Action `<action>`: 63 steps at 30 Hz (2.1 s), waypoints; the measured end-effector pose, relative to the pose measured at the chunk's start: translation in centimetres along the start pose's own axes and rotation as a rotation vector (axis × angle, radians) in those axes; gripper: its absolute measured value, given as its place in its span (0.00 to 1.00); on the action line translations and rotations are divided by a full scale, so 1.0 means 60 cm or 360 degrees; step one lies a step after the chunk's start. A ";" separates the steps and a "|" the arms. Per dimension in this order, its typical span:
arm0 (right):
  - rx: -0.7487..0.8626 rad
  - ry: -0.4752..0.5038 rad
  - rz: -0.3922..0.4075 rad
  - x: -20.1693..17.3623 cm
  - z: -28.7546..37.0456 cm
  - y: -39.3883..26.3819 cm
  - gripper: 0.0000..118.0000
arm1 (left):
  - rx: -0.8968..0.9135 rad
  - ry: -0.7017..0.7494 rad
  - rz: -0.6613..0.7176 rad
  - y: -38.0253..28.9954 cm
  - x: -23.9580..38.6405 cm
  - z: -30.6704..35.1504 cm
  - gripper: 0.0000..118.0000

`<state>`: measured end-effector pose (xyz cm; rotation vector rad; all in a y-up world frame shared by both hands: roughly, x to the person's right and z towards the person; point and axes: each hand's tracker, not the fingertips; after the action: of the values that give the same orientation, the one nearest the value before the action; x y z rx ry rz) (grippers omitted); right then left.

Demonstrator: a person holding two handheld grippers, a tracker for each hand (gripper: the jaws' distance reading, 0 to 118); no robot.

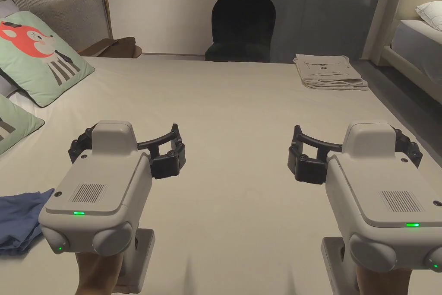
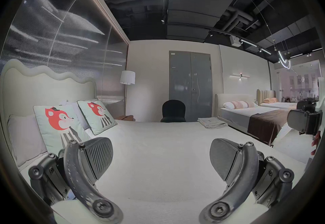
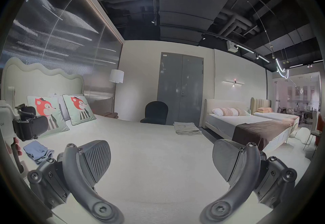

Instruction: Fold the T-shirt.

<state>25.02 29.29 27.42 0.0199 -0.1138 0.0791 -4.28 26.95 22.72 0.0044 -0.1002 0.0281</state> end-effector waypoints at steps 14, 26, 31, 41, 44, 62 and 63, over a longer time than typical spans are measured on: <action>0.0005 -0.0001 -0.0003 -0.001 0.002 0.000 0.97 | 0.0005 0.0004 -0.0003 0.002 -0.004 0.000 0.94; -0.0001 -0.0008 0.0007 0.000 0.001 -0.002 0.97 | 0.0007 0.0002 -0.0008 0.003 -0.005 0.001 0.94; -0.0002 -0.0007 0.0009 0.001 0.003 -0.002 0.97 | -0.0001 -0.0003 -0.0019 0.003 -0.004 0.000 0.94; 0.0006 -0.0002 0.0009 0.000 0.006 -0.001 0.97 | 0.0002 -0.0001 -0.0025 0.003 -0.005 0.003 0.94; 0.0008 -0.0007 0.0011 0.000 0.007 0.000 0.97 | -0.0004 0.0002 -0.0021 0.002 -0.005 0.004 0.94; -0.0631 -0.0271 -0.0223 -0.005 -0.011 0.032 0.97 | -0.0002 0.0004 0.0022 0.006 -0.017 0.014 0.94; -0.0692 -0.0277 -0.0264 -0.002 -0.014 0.034 0.97 | -0.0007 0.0004 0.0020 0.005 -0.017 0.015 0.94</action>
<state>24.83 31.35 26.58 -0.3982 -0.3007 -0.1147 -5.37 27.22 23.50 -0.0005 -0.0975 0.0406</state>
